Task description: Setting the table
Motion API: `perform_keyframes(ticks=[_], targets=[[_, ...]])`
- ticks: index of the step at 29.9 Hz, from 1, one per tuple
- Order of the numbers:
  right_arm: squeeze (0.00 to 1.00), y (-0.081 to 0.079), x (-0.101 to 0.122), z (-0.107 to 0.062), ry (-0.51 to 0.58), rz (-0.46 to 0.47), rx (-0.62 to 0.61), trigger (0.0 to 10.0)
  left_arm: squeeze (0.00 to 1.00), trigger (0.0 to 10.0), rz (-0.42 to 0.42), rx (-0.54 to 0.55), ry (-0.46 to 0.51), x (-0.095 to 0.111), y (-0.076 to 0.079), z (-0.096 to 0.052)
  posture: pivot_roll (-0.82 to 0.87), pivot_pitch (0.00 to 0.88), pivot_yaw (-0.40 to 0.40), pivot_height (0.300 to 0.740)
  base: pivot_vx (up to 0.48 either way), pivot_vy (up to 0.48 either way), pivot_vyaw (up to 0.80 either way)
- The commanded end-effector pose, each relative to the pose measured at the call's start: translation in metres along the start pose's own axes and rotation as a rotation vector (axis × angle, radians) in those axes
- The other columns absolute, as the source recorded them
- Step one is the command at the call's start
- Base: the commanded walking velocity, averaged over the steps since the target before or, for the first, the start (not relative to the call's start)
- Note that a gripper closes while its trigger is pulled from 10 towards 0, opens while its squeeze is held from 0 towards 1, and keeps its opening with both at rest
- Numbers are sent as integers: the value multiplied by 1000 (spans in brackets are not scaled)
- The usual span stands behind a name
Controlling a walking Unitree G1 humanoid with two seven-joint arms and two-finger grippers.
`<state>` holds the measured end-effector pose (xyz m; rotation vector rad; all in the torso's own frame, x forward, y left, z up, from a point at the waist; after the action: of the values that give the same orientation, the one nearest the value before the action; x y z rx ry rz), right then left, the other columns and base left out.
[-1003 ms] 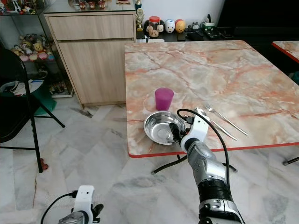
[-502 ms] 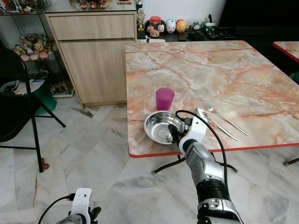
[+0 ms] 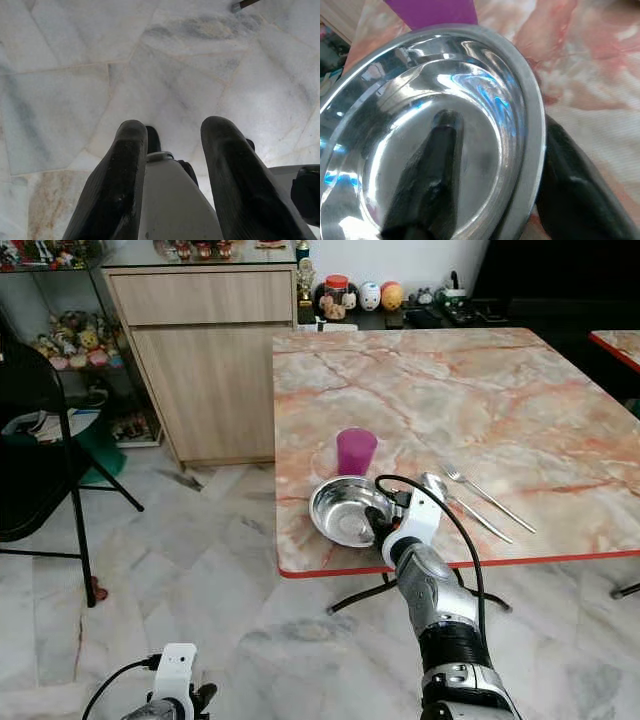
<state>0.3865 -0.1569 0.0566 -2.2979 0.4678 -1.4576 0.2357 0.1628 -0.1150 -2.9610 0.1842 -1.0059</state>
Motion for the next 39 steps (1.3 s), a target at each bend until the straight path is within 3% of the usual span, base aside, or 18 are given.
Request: perform_keyframes(ticks=[1,12,16,17,18,21,24,34,35,36,38,39], targets=[[0,-6,5,1,18,4,14,0,0,10000,14,-7,-22,-5,3,0,47,0,-40,736,0,0,0],[0,-10,3,1,32,15,32,0,0,10000,36,-3,-27,-6,2,0,46,0,-38,736,0,0,0],[0,-23,9,-2,93,40,87,0,0,10000,43,32,-32,-9,-8,-1,44,0,-37,736,0,0,0],[0,-27,12,-4,116,25,110,4431,0,10000,41,43,-35,-10,-11,-2,44,0,-38,736,0,0,0],[0,-35,17,-8,159,20,151,10000,0,10000,37,64,-40,-13,-18,-3,48,0,-39,736,0,0,0],[0,-44,25,-15,227,31,203,10000,0,10000,28,100,-41,-18,-30,-6,44,0,-37,736,0,0,0],[0,-48,29,-22,254,24,235,10000,0,10000,-24,169,-40,-25,-51,-11,41,0,-36,736,0,0,0],[0,-64,42,-34,319,35,317,10000,0,10000,-29,163,-83,-49,-62,-19,37,0,-37,736,0,0,0],[0,-70,45,-37,337,39,342,10000,0,10000,-12,174,-97,-68,-83,-30,36,0,-37,736,0,0,0],[0,-73,46,-38,343,43,353,10000,0,10000,1,178,-105,-77,-93,-37,35,0,-35,736,0,0,0],[0,-77,46,-41,353,20,366,10000,0,10000,39,180,-114,-90,-109,-49,36,0,-37,736,0,0,0],[0,-77,46,-41,353,20,366,10000,0,10000,39,180,-114,-90,-109,-49,36,0,-37,736,0,0,0]])
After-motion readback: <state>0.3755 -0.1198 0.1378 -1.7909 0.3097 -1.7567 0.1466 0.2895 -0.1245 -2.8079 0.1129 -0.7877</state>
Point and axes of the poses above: a point about 5 cm out from each wrist's last joint towards the gripper, its own z axis pointing out of the wrist towards the gripper, its own x axis along the axis of the wrist's last joint, y = z × x, the point moved 5 cm from there along z, pointing out of the wrist towards the gripper, and after that the axes turned 7 degrees about z, right-handed, at the moved point
